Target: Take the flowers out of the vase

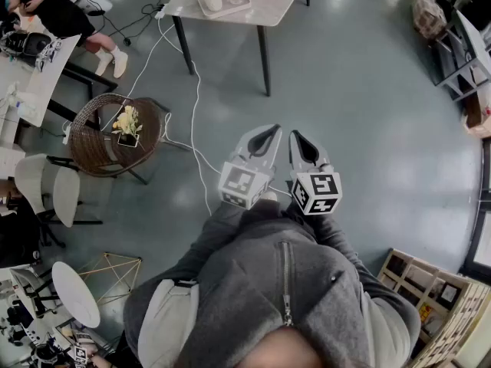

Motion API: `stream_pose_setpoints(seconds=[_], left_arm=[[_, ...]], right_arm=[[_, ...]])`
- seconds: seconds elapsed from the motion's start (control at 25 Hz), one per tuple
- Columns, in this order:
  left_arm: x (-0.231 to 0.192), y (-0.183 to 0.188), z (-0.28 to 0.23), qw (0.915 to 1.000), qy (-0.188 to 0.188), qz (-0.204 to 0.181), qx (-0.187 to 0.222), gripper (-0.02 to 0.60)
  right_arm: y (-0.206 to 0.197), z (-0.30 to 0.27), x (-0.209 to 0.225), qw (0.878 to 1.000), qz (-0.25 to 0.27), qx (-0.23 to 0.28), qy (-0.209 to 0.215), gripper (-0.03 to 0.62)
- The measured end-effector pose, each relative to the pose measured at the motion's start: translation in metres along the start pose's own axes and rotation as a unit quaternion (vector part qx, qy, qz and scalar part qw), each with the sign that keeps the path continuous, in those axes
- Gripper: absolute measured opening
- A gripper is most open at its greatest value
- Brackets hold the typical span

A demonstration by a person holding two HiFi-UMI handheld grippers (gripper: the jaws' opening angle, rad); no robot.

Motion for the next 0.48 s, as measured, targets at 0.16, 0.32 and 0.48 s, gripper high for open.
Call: stream_pose_setpoints(seconds=[0.16, 0.32, 0.48], left_arm=[[0.0005, -0.0011, -0.0005, 1.0, -0.007, 0.003, -0.002, 0.009], [0.0043, -0.0009, -0.0025, 0.9999, -0.008, 0.008, -0.002, 0.009], [0.0013, -0.0033, -0.0101, 0.9998, -0.004, 0.02, 0.0, 0.009]], right_arm=[[-0.0034, -0.0022, 0.0001, 1.0, -0.003, -0.008, -0.008, 0.002], [0.0016, -0.0008, 0.0038, 1.0, -0.017, 0.006, -0.01, 0.003], [0.0051, -0.009, 0.0085, 1.0, -0.016, 0.007, -0.011, 0.003]])
Point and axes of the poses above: the fingertips, and each gripper's own axes: z backward along the fingers, x to its right, y out of its top, the point moved 5 cm from there along z, backward along the fingers, and after that the axes turned 14 degrees about -z, right-handed, at the moved point
